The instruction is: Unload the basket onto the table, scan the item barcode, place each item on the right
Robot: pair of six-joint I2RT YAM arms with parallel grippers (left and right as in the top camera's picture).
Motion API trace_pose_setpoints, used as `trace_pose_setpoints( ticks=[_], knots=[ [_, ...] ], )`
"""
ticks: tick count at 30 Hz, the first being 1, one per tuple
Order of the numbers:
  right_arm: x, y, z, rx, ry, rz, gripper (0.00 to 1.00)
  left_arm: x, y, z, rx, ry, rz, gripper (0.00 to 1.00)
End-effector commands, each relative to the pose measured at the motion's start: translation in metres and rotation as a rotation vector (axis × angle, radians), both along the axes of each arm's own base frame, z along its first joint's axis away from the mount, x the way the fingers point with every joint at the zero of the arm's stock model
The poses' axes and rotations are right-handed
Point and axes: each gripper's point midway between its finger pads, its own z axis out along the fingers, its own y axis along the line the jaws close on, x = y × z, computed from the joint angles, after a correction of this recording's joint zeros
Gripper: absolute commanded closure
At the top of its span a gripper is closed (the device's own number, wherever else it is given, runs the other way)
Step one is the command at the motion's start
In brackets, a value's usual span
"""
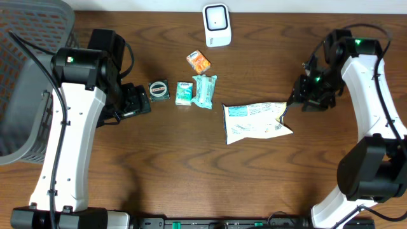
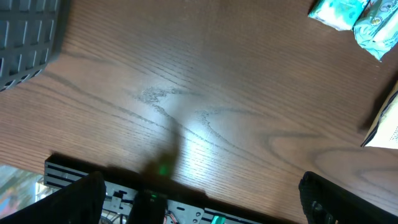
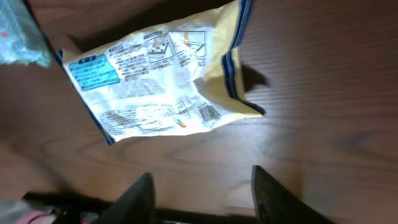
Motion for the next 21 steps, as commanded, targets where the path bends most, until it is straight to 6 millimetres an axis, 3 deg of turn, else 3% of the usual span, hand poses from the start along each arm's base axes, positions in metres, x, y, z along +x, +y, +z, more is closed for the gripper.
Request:
trace_pose_setpoints(
  ticks=[1, 5, 8, 9, 14, 16, 19, 21],
  knots=[
    [0.000, 0.013, 0.003, -0.071, -0.024, 0.084, 0.80, 0.000, 0.003, -0.001, 0.014, 0.006, 0.005, 0.02],
    [0.001, 0.045, -0.011, -0.070, -0.051, 0.179, 0.91, 0.000, 0.003, -0.001, 0.014, 0.006, 0.005, 0.02],
    [-0.004, 0.070, -0.036, -0.076, -0.065, 0.239, 0.91, 0.000, 0.003, -0.001, 0.014, 0.006, 0.005, 0.03],
    [-0.009, 0.073, -0.052, -0.118, -0.054, 0.232, 0.91, 0.000, 0.003, -0.001, 0.014, 0.006, 0.005, 0.02],
    [-0.025, 0.058, -0.104, -0.305, -0.043, 0.175, 0.88, 0.000, 0.003, -0.001, 0.014, 0.006, 0.005, 0.02],
    [-0.029, 0.053, -0.120, -0.336, -0.053, 0.181, 0.79, 0.000, 0.003, -0.001, 0.014, 0.006, 0.005, 0.02],
    [-0.029, 0.047, -0.124, -0.356, -0.055, 0.174, 0.74, 0.000, 0.003, -0.001, 0.014, 0.006, 0.005, 0.03],
    [-0.025, 0.043, -0.115, -0.362, -0.051, 0.164, 0.73, 0.000, 0.003, -0.001, 0.014, 0.006, 0.005, 0.02]
  ],
)
